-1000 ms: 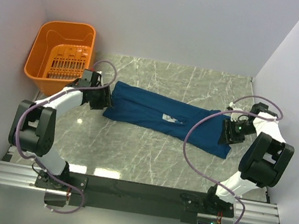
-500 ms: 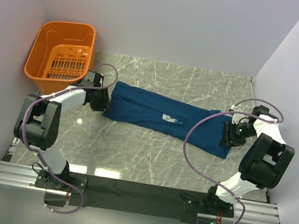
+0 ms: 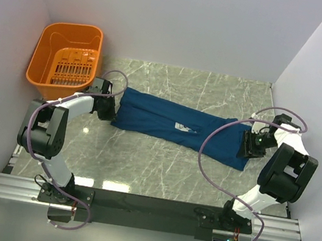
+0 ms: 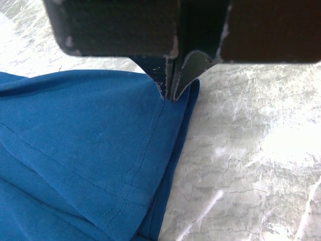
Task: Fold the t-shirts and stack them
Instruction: Fold the tshirt
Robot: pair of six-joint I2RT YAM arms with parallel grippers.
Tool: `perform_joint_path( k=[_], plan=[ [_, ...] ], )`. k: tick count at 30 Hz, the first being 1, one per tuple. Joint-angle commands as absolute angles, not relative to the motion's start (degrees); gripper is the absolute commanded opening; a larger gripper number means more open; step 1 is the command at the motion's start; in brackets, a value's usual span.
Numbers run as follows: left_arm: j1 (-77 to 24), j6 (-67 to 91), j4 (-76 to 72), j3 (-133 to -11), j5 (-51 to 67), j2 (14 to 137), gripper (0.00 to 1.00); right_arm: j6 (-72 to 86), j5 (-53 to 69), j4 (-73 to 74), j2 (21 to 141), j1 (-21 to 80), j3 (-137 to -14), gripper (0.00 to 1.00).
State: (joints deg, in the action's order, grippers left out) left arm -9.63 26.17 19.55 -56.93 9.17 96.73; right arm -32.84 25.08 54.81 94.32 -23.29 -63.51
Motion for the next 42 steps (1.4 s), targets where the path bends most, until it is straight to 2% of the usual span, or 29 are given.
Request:
perform_joint_path(
  k=[1, 15, 17, 18, 20, 21, 25, 42],
  plan=[
    [-9.9, 25.6, 18.4, -57.5, 9.8, 95.0, 0.01, -30.5, 25.3, 52.7, 96.0, -23.7, -65.4, 0.50],
    [-9.9, 26.0, 17.9, -56.7, 11.2, 93.2, 0.01, -27.2, 25.1, 51.9, 100.7, -23.7, -65.4, 0.46],
    [-9.9, 26.0, 17.8, -56.6, 11.2, 93.1, 0.01, -27.4, 25.3, 52.6, 100.9, -23.7, -65.2, 0.38],
    [-9.9, 26.0, 17.8, -56.4, 11.2, 93.0, 0.01, -27.5, 25.2, 52.6, 100.8, -23.6, -65.0, 0.38],
    [-9.9, 26.3, 17.7, -56.3, 11.2, 92.7, 0.01, -27.9, 25.0, 53.1, 100.3, -23.7, -64.9, 0.28],
    [-9.9, 26.4, 17.4, -56.1, 11.2, 92.4, 0.01, -28.1, 24.9, 53.6, 99.9, -23.7, -64.8, 0.18],
    [-9.9, 26.9, 17.5, -55.2, 11.1, 91.2, 0.01, -28.7, 24.2, 54.0, 97.7, -23.9, -64.2, 0.00],
    [-8.4, 27.7, 20.5, -53.4, 6.5, 86.1, 0.01, -34.9, 19.8, 58.4, 87.1, -27.0, -59.8, 0.00]
  ],
)
